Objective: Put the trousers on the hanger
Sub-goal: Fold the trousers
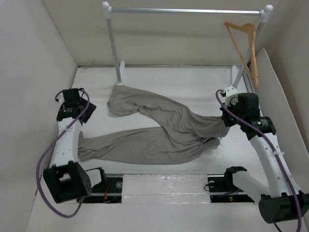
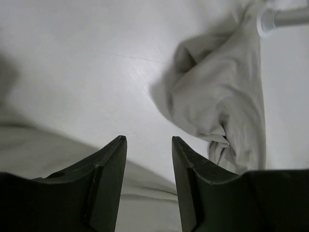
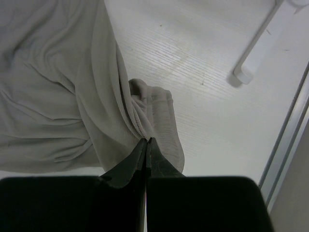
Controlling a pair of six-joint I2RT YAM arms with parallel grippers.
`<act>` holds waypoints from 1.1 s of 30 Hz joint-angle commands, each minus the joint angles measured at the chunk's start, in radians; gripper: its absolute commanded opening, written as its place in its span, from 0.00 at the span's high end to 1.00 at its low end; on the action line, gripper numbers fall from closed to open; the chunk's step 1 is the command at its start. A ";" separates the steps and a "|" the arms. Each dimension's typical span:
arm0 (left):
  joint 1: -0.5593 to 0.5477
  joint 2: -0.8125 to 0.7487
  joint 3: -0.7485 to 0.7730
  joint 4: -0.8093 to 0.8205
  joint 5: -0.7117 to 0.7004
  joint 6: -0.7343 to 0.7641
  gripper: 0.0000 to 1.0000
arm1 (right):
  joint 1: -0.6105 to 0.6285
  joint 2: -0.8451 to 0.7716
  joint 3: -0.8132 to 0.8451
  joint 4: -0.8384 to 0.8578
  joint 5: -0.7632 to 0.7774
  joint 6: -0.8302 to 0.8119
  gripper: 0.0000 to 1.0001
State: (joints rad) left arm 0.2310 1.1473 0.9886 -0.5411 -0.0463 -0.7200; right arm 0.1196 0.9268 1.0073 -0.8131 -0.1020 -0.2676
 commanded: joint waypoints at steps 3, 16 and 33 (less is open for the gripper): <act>-0.093 0.284 0.004 0.279 0.244 -0.093 0.64 | 0.009 0.035 0.085 0.074 -0.013 -0.012 1.00; -0.114 0.637 0.173 0.268 0.063 -0.150 0.83 | -0.031 0.096 0.177 0.103 -0.007 0.008 1.00; -0.124 0.658 0.125 0.425 0.305 -0.110 0.71 | -0.083 0.104 0.146 0.132 -0.056 0.013 1.00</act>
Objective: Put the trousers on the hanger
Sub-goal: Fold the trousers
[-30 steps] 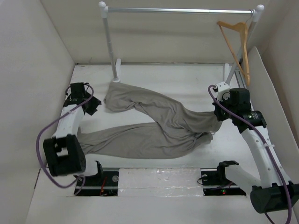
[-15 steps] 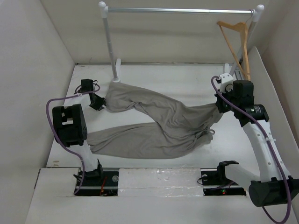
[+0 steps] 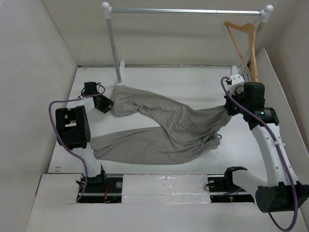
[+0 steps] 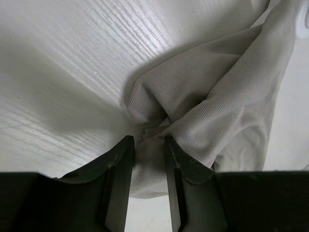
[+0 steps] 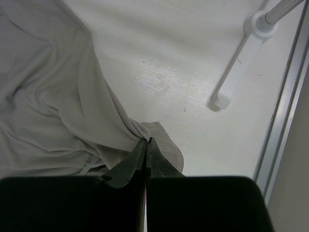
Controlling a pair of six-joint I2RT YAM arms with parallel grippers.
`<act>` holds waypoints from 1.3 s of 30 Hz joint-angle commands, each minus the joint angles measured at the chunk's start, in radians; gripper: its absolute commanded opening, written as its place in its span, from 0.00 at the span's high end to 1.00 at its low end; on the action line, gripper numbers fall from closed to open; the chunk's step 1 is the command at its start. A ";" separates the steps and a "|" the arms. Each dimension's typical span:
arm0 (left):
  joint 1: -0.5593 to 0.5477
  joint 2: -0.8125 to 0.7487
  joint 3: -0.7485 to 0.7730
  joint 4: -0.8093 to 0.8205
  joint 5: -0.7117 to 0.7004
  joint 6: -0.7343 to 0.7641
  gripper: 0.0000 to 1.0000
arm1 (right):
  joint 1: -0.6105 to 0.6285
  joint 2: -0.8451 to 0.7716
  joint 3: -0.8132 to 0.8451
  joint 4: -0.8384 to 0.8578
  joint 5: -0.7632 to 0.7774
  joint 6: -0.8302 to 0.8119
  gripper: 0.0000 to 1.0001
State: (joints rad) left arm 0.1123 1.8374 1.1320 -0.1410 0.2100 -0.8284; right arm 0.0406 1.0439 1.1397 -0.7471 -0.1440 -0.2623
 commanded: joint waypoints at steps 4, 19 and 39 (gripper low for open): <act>-0.005 -0.056 -0.031 0.031 0.049 -0.024 1.00 | -0.004 -0.013 0.005 0.075 -0.025 0.005 1.00; 0.044 -0.513 0.276 -0.242 -0.282 0.031 1.00 | 0.041 -0.038 0.005 0.091 -0.134 0.018 1.00; -0.065 -0.040 0.414 -0.425 -0.142 0.423 0.57 | -0.077 0.183 0.107 0.164 0.030 0.047 1.00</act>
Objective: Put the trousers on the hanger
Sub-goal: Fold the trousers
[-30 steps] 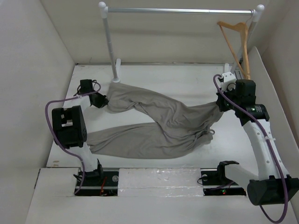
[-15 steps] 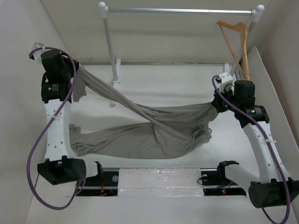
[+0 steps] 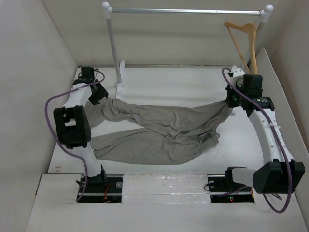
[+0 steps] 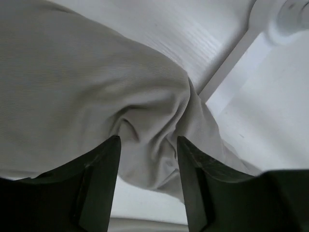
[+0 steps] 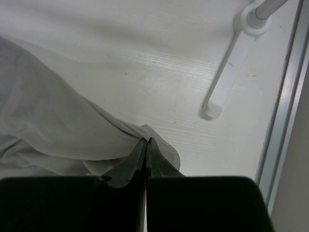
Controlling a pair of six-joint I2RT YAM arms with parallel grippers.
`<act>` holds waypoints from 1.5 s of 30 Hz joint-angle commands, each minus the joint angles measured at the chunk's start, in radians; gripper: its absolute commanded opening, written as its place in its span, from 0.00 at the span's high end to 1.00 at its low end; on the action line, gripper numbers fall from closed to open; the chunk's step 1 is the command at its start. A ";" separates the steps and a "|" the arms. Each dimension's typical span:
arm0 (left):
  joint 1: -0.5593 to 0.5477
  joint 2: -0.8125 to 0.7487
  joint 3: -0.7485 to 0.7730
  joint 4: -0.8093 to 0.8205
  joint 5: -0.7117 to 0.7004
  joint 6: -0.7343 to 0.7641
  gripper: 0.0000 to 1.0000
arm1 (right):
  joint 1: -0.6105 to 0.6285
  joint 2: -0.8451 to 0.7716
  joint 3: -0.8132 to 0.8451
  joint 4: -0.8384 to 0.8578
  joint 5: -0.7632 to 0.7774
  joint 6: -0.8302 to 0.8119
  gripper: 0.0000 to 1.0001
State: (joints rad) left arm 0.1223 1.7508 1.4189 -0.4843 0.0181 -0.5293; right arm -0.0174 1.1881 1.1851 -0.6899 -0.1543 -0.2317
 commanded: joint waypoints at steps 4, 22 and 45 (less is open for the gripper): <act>-0.067 -0.013 0.089 -0.050 0.005 0.088 0.52 | -0.048 0.119 0.119 0.147 0.050 0.019 1.00; 0.224 -0.189 -0.460 0.058 0.033 -0.126 0.62 | -0.061 -0.038 -0.025 0.167 -0.106 0.029 1.00; 0.224 -0.077 -0.008 0.021 -0.164 -0.130 1.00 | -0.113 0.109 0.097 0.190 -0.001 0.045 1.00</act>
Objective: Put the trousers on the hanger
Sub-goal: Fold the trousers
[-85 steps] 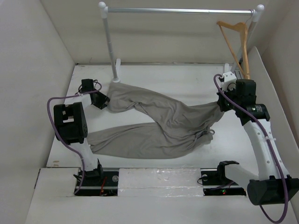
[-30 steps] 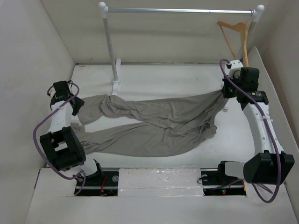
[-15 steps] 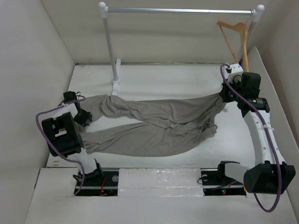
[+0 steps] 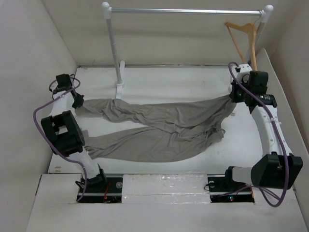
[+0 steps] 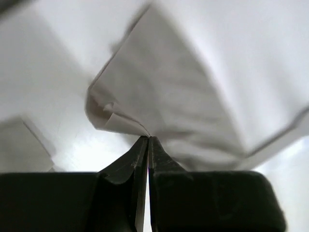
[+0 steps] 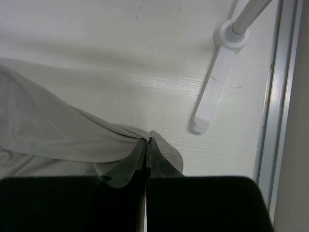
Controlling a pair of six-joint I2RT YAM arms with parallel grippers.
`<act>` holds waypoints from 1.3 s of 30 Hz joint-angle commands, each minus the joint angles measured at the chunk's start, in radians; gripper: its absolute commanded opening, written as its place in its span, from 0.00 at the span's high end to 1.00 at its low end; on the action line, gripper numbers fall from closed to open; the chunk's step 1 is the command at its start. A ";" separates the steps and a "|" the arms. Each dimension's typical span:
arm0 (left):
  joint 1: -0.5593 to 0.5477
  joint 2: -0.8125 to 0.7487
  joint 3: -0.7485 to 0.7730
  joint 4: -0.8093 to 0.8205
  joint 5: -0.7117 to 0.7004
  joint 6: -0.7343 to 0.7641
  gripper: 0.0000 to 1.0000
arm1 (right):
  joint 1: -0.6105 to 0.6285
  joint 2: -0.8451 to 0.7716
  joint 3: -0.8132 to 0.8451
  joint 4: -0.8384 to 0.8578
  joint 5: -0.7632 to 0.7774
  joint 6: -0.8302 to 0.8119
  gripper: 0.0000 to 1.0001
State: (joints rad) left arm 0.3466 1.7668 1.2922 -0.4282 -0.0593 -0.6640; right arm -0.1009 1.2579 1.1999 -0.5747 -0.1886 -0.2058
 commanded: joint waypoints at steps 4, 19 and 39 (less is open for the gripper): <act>0.000 -0.176 0.219 -0.055 -0.059 -0.022 1.00 | -0.066 0.089 0.127 0.093 0.011 0.022 1.00; 0.000 -0.290 0.484 0.040 0.124 -0.111 1.00 | -0.146 0.136 0.171 0.118 -0.037 0.048 1.00; 0.097 -0.335 0.000 0.548 0.230 -0.077 1.00 | -0.155 0.399 0.276 0.164 -0.008 0.051 1.00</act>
State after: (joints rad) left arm 0.3786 1.5539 1.4803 -0.0780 0.1852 -0.7414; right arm -0.2478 1.6154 1.4513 -0.4690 -0.2062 -0.1577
